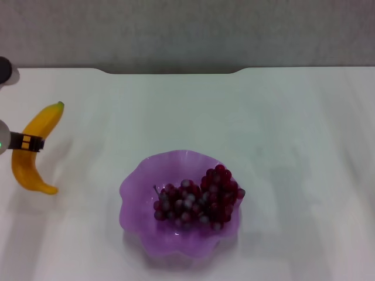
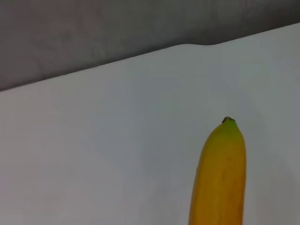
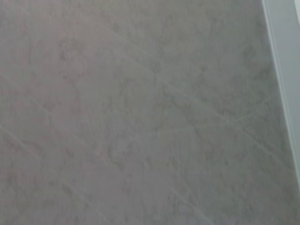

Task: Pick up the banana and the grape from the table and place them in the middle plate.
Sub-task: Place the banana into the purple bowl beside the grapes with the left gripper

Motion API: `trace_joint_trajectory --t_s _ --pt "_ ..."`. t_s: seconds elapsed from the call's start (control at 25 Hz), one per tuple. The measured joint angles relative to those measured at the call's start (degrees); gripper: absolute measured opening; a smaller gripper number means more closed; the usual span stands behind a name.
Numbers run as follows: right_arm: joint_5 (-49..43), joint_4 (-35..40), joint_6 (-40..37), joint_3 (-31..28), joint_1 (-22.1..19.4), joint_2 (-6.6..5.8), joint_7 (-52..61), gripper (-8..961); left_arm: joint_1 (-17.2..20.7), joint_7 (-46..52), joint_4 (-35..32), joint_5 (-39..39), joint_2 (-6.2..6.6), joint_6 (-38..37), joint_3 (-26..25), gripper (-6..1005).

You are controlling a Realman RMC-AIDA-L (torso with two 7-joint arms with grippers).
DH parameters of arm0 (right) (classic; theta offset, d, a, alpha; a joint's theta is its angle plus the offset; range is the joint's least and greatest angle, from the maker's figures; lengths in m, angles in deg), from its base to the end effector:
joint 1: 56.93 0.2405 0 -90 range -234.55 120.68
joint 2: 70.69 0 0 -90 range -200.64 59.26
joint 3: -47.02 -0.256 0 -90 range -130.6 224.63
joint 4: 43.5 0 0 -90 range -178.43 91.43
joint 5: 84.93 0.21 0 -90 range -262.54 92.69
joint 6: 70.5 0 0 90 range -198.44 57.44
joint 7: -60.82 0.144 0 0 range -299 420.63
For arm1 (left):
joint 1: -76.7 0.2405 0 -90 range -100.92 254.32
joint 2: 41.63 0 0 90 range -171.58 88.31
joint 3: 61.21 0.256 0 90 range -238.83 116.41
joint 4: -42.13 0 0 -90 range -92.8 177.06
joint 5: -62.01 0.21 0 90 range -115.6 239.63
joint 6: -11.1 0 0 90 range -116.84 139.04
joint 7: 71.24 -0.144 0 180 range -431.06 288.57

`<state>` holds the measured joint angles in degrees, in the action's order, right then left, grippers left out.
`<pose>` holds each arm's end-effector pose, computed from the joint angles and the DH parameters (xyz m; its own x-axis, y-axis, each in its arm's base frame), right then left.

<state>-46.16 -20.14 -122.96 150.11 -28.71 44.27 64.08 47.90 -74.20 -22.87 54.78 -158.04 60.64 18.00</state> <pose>0.3041 0.4024 0.0541 0.6594 0.1464 -0.7374 -0.7491 0.0456 -0.6609 -0.2807 0.4140 0.0521 0.5810 0.7537 0.3071 0.5509 -0.0864 -0.8301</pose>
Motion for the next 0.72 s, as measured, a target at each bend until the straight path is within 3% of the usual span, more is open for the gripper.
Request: trace_joint_trajectory --t_s 0.24,0.52,0.72 --pt "0.0 -0.1 0.0 0.0 -0.3 0.00 0.0 881 5.2 -1.0 -11.9 -1.8 0.02 5.4 4.3 458" --pt "0.0 -0.1 0.0 0.0 -0.4 0.00 -0.1 881 10.4 -2.4 -26.5 -3.6 0.12 12.8 15.4 460" --pt "0.0 -0.1 0.0 0.0 -0.4 0.00 -0.1 881 10.6 -3.2 -29.0 -3.2 0.23 14.7 21.6 461"
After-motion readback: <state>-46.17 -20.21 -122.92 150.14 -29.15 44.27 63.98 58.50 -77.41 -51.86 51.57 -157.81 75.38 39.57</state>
